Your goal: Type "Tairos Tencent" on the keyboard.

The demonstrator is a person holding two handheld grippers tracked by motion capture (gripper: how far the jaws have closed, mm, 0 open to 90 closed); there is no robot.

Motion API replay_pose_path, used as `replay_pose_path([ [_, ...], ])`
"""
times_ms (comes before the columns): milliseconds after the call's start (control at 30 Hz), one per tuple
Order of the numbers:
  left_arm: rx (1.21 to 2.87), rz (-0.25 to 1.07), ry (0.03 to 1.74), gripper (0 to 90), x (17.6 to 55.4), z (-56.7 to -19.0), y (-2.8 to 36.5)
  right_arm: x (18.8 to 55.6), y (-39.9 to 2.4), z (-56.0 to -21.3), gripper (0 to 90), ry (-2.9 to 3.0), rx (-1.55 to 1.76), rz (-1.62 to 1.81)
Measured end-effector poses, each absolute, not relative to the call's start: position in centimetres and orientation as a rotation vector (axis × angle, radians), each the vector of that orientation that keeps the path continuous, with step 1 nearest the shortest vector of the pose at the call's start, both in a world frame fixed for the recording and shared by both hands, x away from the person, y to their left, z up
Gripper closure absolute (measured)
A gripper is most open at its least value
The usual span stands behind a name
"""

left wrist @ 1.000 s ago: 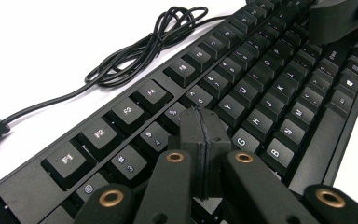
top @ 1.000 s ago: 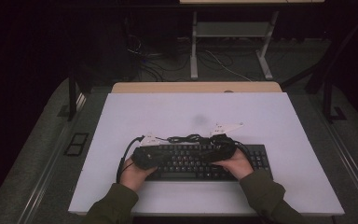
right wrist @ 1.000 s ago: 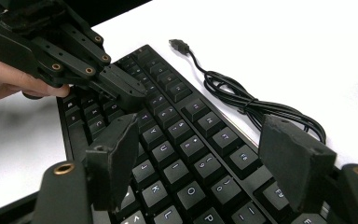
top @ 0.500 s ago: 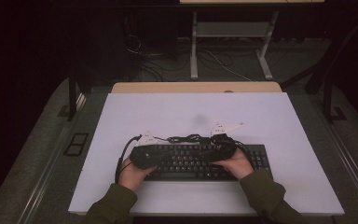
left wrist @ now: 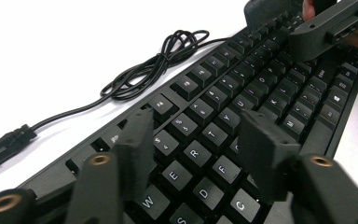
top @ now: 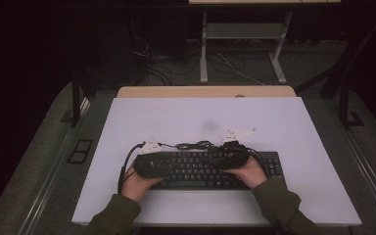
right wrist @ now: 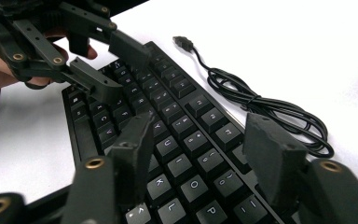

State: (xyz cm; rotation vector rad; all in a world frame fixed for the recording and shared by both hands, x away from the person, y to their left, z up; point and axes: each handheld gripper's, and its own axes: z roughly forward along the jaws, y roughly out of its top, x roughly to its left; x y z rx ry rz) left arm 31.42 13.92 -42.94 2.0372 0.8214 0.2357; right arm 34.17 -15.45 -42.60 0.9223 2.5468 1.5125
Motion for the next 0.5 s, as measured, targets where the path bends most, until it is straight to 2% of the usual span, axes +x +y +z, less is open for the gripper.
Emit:
replay_pose_path([
  [367, 2.018, 0.256, 0.825, 22.7, 31.27, -43.08, 14.50, 33.88, -15.22, -42.62, 66.8, 2.580, 0.888, 1.480],
  [500, 2.014, 0.252, 0.823, 17.8, 31.24, -43.11, 14.70, 33.79, -15.15, -42.62, 76.0, 2.587, 0.885, 1.461],
])
